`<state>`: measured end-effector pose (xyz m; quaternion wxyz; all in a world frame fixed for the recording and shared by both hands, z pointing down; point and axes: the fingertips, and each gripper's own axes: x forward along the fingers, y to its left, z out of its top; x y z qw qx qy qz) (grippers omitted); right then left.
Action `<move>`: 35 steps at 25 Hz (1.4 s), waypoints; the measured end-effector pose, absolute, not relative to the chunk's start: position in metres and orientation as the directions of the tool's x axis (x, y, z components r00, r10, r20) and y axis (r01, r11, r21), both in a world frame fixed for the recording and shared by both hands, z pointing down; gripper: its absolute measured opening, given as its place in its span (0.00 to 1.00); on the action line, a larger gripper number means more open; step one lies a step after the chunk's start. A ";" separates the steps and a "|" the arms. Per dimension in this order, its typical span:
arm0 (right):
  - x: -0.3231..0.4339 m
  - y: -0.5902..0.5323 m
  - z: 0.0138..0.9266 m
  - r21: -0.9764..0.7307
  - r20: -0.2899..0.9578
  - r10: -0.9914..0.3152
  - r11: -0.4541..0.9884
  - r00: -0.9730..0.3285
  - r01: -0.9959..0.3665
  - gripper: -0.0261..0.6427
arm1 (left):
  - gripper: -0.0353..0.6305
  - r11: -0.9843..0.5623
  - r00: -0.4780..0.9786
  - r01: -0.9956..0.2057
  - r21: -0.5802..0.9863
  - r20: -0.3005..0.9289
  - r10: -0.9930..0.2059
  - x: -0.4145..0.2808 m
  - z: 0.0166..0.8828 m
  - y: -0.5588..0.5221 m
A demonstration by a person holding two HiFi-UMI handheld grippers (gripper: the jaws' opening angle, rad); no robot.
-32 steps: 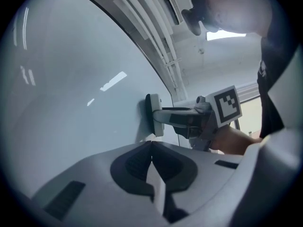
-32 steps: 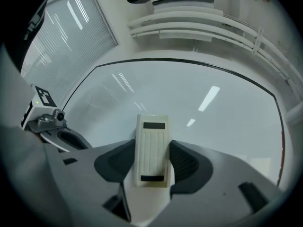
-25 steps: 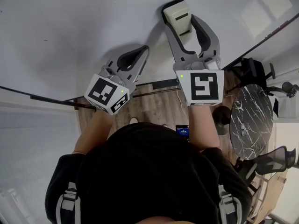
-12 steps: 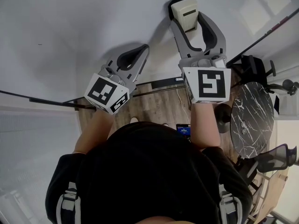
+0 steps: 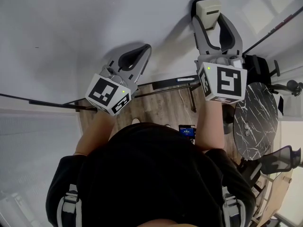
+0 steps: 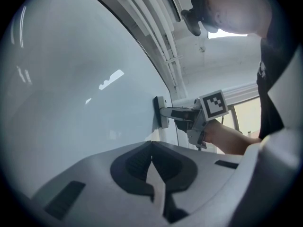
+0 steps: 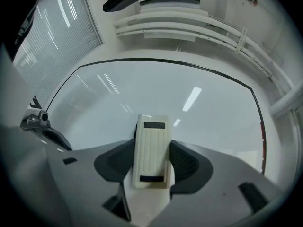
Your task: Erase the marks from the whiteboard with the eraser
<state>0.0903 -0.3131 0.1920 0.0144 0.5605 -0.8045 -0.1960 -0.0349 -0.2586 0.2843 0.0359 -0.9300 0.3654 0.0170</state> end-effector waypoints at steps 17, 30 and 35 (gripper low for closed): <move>0.200 -0.338 0.207 0.255 -0.166 -0.972 0.118 -0.164 -0.960 0.39 | 0.06 -0.751 0.752 -0.659 -0.048 -0.046 -0.657 -0.016 0.289 -0.260; 0.220 -0.330 0.213 0.228 -0.141 -0.980 0.106 -0.141 -0.968 0.38 | 0.06 -0.755 0.756 -0.654 -0.045 -0.041 -0.653 -0.014 0.290 -0.251; 0.213 -0.306 0.211 0.211 -0.161 -0.970 0.147 -0.183 -0.966 0.39 | 0.06 -0.756 0.758 -0.652 -0.055 -0.038 -0.651 -0.015 0.289 -0.245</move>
